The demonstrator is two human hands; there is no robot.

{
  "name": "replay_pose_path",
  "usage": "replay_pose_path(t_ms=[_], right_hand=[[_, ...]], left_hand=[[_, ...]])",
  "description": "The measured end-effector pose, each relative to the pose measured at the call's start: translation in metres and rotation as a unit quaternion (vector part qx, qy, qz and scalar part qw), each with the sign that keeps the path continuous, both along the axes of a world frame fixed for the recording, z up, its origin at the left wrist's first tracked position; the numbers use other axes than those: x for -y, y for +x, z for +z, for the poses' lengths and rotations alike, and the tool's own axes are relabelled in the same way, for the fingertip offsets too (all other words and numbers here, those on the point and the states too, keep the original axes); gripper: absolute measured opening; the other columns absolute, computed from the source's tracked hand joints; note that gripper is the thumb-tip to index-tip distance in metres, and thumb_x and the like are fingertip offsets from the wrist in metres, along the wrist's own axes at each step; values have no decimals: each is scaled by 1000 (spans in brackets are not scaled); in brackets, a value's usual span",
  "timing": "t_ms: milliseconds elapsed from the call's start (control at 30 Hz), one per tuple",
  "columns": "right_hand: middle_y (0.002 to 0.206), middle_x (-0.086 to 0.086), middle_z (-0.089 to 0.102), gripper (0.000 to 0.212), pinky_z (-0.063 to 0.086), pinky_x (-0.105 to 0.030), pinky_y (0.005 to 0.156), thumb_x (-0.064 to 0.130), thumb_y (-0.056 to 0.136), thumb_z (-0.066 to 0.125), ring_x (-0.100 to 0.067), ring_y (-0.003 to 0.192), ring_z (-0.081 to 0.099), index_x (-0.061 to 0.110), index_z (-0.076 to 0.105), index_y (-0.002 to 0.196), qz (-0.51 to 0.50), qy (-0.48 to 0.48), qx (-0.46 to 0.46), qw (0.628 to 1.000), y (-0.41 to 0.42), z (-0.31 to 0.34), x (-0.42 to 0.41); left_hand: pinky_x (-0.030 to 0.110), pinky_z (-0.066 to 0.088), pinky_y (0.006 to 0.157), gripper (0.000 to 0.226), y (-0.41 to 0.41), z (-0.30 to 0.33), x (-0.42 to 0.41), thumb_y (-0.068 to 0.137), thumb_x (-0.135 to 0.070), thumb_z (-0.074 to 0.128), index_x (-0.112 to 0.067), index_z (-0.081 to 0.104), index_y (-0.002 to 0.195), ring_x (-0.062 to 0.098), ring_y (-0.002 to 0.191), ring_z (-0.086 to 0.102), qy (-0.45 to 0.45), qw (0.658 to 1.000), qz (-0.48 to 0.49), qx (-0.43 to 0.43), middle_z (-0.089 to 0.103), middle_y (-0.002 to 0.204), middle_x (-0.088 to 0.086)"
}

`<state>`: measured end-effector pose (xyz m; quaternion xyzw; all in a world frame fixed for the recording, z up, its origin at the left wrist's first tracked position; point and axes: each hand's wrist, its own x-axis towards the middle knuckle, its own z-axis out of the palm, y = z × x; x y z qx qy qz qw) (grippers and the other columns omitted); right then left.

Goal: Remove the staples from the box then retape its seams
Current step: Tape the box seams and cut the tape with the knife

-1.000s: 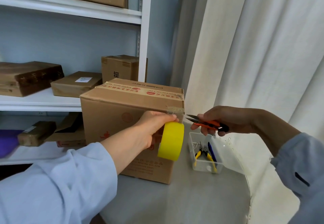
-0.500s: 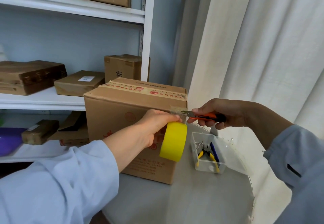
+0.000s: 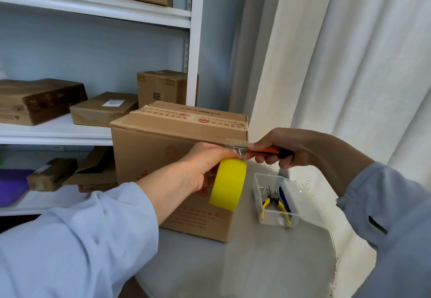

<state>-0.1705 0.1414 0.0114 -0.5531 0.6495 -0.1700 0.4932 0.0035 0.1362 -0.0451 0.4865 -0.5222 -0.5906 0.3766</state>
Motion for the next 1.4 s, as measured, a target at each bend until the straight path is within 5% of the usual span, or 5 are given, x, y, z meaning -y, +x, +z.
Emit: replay_pose_path(t_ms=[467,733,933,1300,1400], right_hand=[[64,3,52,36,22,-13,36,36,90,59,-5,50,35,6,71,106,25,-37,-100,994,-7,18,-11],[83,3,55,32,31,-9,36,26,82,74,-6,62,42,3,65,102,-57,-288,-77,953,34,-11,-2],[70,-1,52,29,32,-16,40,28,83,72,-9,54,40,6,68,101,-76,-273,-41,958,33,-23,1],[69,-6,45,16,27,-18,37,25,84,72,-12,52,33,10,69,89,-33,-249,-54,966,31,-16,2],[68,-4,45,21,28,-17,37,26,84,71,-12,53,34,8,70,96,-29,-239,-57,969,30,-14,3]], left_hand=[[30,47,74,16,3,2,-1,88,-26,66,-16,75,79,26,95,61,-9,1000,-6,8,71,96,8],[24,42,64,13,1,6,-6,90,-19,63,-19,68,79,10,67,56,-33,999,-4,-8,66,56,-11],[23,30,47,27,3,7,-8,89,-21,63,-19,64,62,11,52,45,-11,1000,3,9,52,37,-9],[18,29,39,23,30,-9,-11,90,-23,62,-17,67,67,2,35,46,-13,997,-8,70,56,41,-11],[16,42,49,20,44,-11,-13,90,-28,62,-17,76,81,3,59,59,-128,983,-28,128,69,67,-7]])
